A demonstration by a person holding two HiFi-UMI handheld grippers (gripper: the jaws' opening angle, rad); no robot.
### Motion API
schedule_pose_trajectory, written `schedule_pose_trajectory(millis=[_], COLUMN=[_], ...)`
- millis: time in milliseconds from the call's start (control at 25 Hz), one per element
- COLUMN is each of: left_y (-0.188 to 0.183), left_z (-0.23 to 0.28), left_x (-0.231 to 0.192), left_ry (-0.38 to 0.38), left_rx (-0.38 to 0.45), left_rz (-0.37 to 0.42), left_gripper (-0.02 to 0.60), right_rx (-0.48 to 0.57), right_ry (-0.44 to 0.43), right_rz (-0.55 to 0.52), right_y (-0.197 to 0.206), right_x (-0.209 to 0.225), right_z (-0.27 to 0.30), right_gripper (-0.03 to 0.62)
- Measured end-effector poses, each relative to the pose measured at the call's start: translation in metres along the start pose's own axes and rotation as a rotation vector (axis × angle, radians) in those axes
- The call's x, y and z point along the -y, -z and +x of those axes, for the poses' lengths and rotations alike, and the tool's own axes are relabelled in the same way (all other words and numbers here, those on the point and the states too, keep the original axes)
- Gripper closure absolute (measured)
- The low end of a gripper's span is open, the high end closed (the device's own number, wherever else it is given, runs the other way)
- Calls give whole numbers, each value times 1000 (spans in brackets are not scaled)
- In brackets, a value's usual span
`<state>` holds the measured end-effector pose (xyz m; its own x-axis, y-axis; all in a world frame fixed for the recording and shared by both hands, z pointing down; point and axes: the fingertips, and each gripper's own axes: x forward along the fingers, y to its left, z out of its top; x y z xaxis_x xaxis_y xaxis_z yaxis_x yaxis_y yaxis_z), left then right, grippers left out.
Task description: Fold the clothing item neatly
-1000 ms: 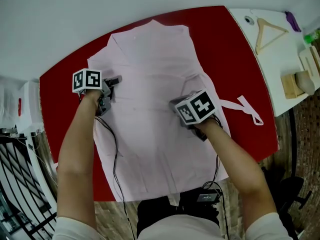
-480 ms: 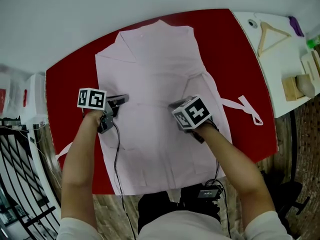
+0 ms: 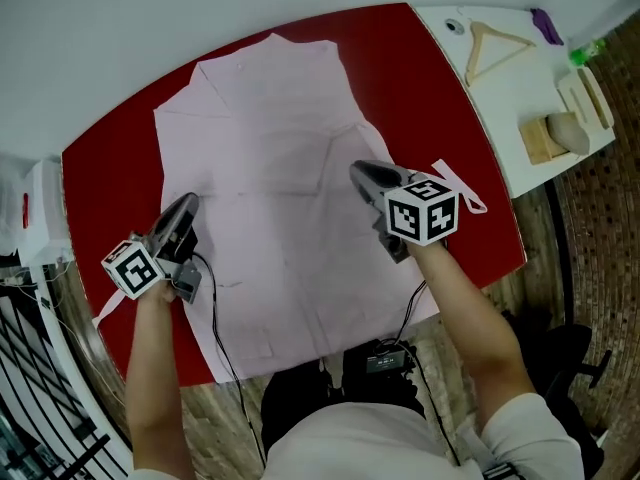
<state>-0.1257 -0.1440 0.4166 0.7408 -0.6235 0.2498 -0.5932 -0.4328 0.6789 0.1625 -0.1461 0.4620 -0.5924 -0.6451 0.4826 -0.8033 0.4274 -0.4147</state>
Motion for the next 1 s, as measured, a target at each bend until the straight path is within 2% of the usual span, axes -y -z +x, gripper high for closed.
schedule_pose_trajectory(millis=[120,400,480,600,680,760,840,880,1000], left_y=[13,60,72,86,96,103,108,110,116], left_z=[-11,-5,-3,0,3,7,10,10,10], left_x=[33,86,99,115,124,132,138,141,150], left_ry=[58,161,180,205,223,239,250,254,266], left_rx=[49,-6,-27,-62,-88,-112,-128,-133,-144], left_rz=[41,3,-11,-10,-7,-5,-3,-2,2], left_gripper=[575,575,575,575,575,575,575,575,575], right_rx=[51,118,97,-3,-72,-147,-243,-293,-423], right_ry=[158,555,655,768,796,785,732,694,592], right_rz=[1,198,183,34,-111,-264,-405,-460,-568], right_y=[3,53,70,82,77,68,65,66,74], right_x=[43,148,170,191,199,203,202,201,197], right_z=[-42,-169,-202,-234,-241,-234,-216,-206,-182], right_gripper=[576,576,576,576,575,572,555,520,480])
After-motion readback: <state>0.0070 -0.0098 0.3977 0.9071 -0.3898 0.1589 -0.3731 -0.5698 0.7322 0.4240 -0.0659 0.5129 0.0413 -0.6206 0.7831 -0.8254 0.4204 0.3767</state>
